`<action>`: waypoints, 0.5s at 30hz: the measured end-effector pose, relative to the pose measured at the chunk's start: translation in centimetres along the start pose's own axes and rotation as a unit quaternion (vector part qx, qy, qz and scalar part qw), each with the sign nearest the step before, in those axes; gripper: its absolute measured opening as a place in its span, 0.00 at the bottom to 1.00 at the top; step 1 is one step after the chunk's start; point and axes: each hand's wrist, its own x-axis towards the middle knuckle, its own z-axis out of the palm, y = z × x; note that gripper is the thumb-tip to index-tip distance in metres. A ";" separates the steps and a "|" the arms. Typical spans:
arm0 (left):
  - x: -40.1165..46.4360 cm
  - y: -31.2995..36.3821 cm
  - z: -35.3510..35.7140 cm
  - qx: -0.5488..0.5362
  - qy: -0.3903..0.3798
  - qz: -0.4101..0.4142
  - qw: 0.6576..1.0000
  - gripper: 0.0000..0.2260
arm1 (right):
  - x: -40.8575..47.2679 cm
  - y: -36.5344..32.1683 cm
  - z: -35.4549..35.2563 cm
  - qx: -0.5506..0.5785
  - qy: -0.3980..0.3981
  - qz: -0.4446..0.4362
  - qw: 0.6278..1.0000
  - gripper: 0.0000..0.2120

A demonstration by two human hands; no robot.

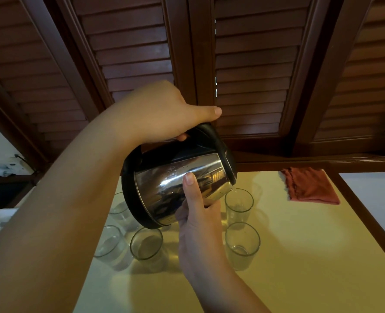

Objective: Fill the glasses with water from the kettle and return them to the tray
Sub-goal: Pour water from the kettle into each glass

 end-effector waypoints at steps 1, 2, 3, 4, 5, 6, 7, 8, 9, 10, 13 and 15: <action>0.0 0.0 0.0 0.003 0.000 0.000 1.000 0.28 | 0.0 0.1 0.0 0.000 0.000 0.001 1.000 0.55; 0.0 0.0 0.0 0.004 0.000 0.000 1.000 0.28 | 0.0 0.0 0.1 0.000 0.001 0.000 1.000 0.56; 0.0 -0.1 0.0 0.004 -0.001 0.000 1.000 0.28 | 0.1 0.1 0.1 0.000 0.003 -0.001 1.000 0.56; 0.1 -0.1 0.0 0.004 -0.002 0.000 1.000 0.28 | 0.1 0.1 0.1 0.000 0.006 0.000 1.000 0.56; 0.1 -0.1 0.0 0.005 -0.002 -0.001 1.000 0.28 | 0.1 0.1 0.1 -0.001 0.006 0.001 1.000 0.56; 0.1 -0.2 -0.1 0.005 -0.002 -0.002 1.000 0.29 | 0.0 0.1 0.2 -0.002 0.006 0.002 1.000 0.55; 0.1 -0.2 -0.1 0.005 -0.002 -0.003 1.000 0.29 | 0.0 0.1 0.2 -0.001 0.004 0.002 1.000 0.54; 0.1 -0.2 -0.1 0.005 -0.001 -0.003 1.000 0.29 | 0.0 0.0 0.3 0.000 0.004 0.002 1.000 0.54; 0.2 -0.3 -0.1 0.005 -0.001 -0.002 1.000 0.29 | 0.0 0.0 0.3 0.001 0.004 0.002 1.000 0.53; 0.2 -0.3 -0.1 0.004 0.000 -0.001 1.000 0.29 | -0.1 -0.1 0.3 0.001 0.005 0.001 1.000 0.50; 0.2 -0.2 -0.1 0.003 0.000 0.002 1.000 0.29 | -0.1 -0.3 0.3 0.005 -0.004 -0.006 1.000 0.44; 0.3 -0.2 0.0 0.003 -0.002 0.004 1.000 0.29 | -0.2 -0.3 0.3 0.003 -0.001 -0.006 1.000 0.43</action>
